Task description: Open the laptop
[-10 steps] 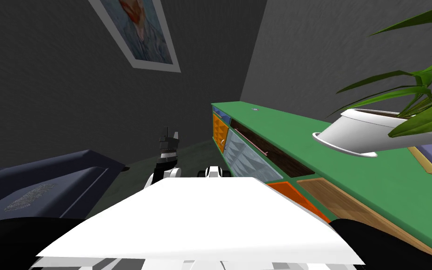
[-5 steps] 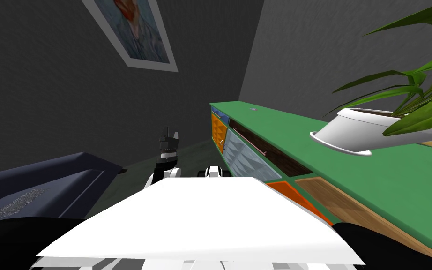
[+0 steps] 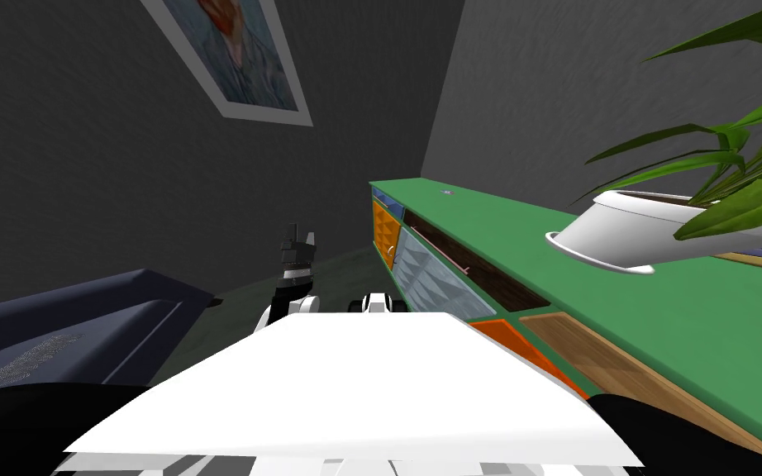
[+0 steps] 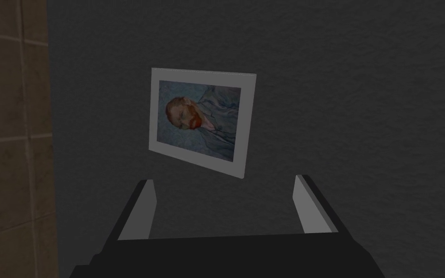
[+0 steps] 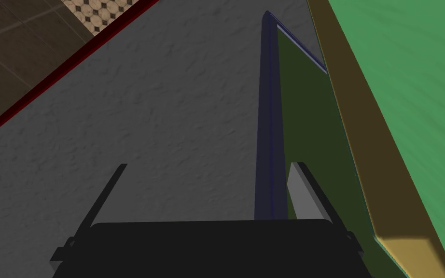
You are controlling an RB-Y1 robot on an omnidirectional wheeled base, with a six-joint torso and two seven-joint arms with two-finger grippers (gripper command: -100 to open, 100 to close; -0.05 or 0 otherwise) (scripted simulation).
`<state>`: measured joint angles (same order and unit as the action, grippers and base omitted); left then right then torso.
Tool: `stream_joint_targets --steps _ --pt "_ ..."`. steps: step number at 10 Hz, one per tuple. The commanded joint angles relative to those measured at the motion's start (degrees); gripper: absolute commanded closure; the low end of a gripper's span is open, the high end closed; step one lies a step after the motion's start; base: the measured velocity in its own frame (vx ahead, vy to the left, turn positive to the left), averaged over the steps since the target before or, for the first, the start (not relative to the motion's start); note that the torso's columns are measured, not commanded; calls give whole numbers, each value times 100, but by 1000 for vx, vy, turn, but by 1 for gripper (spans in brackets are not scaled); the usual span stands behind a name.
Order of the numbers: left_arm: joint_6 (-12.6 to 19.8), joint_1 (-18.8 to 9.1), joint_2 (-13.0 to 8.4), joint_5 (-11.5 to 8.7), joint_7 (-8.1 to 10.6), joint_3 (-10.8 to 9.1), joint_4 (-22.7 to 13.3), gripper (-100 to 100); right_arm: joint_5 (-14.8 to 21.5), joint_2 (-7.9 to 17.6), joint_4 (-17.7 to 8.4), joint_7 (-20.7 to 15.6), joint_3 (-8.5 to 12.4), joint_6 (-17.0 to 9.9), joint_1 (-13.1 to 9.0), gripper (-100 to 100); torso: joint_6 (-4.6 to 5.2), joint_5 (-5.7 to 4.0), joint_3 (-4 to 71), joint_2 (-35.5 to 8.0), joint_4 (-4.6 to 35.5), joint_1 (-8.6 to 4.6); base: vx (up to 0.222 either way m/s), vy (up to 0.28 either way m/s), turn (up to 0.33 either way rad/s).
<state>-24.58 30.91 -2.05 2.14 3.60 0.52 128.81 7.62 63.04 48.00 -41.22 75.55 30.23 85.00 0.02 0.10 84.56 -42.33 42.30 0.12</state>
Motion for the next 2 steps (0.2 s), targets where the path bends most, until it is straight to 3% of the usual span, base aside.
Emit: stream_joint_targets --steps 1,2 --pt "0 0 0 0 0 0 0 0 -1 2 -1 0 4 -2 0 0 0 -9 -1 4 -1 -4 0 0 0" --pt "0 0 0 0 0 0 0 0 -2 4 0 0 7 -3 0 0 1 -15 -3 3 0 -11 0 0 0"
